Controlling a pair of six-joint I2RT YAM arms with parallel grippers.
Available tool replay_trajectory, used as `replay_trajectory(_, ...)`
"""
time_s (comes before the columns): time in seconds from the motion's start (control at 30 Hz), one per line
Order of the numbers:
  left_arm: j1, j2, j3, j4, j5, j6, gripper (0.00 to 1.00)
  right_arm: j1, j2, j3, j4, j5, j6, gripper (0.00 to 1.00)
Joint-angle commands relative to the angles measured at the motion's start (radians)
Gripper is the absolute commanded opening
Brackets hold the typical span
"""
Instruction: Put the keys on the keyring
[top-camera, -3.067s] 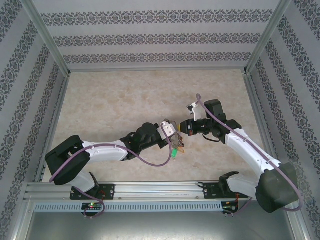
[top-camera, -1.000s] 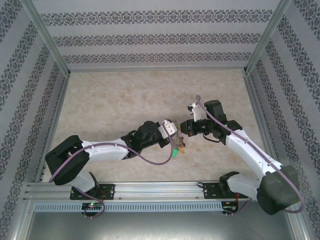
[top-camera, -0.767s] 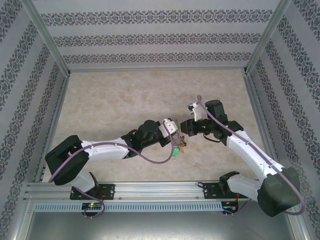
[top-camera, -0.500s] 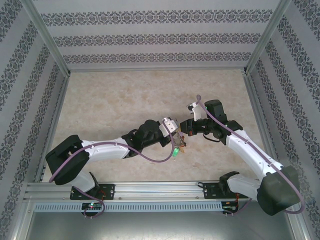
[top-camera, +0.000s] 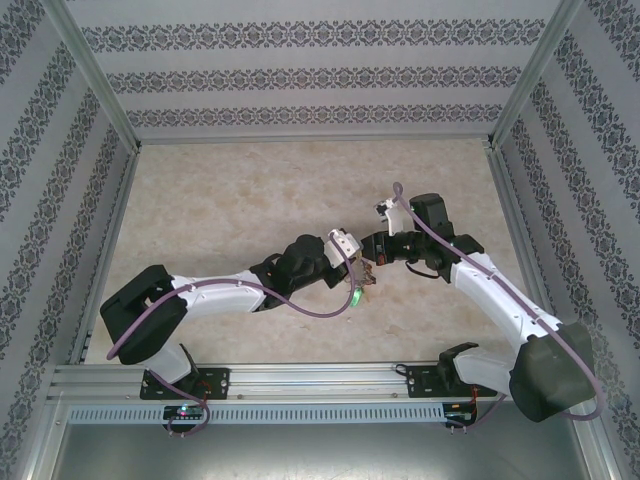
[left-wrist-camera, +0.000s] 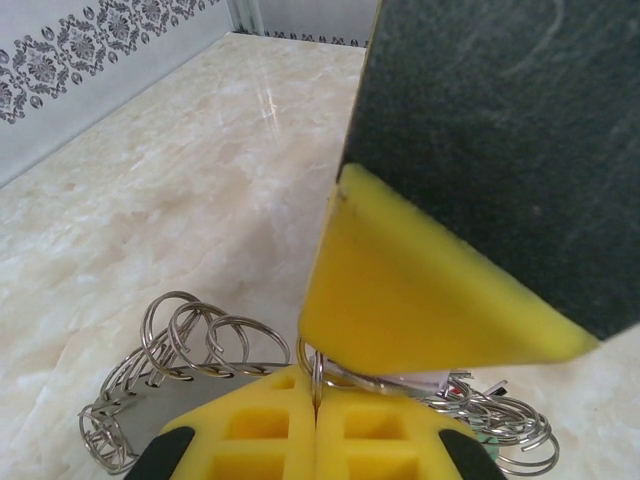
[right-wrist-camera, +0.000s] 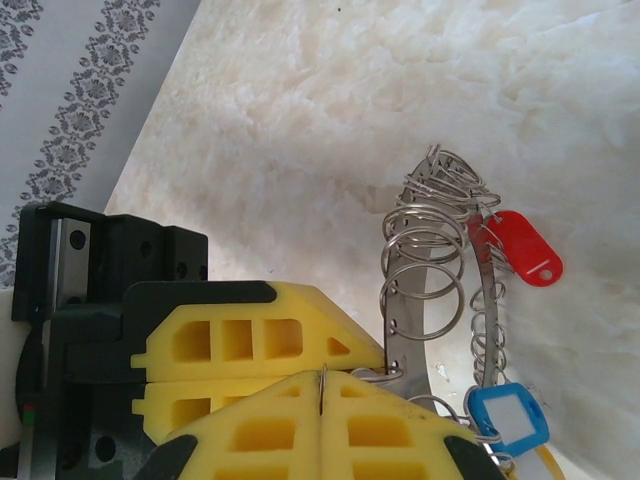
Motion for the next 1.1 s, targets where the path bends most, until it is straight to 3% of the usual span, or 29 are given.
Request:
replay_trajectory(0.0,0.015,0.014,0.025,0.051,-0.042,-0.036,0.00,-0.013,-0.011,0.031,0.004,-0.044,-0.010,0.00)
replay_trajectory(1.07,0.018,-0.001,0.051,-0.033,-0.042,-0.046,0.00,-0.062,-0.011,0.005,-0.012,-0.033,0.000,0.00)
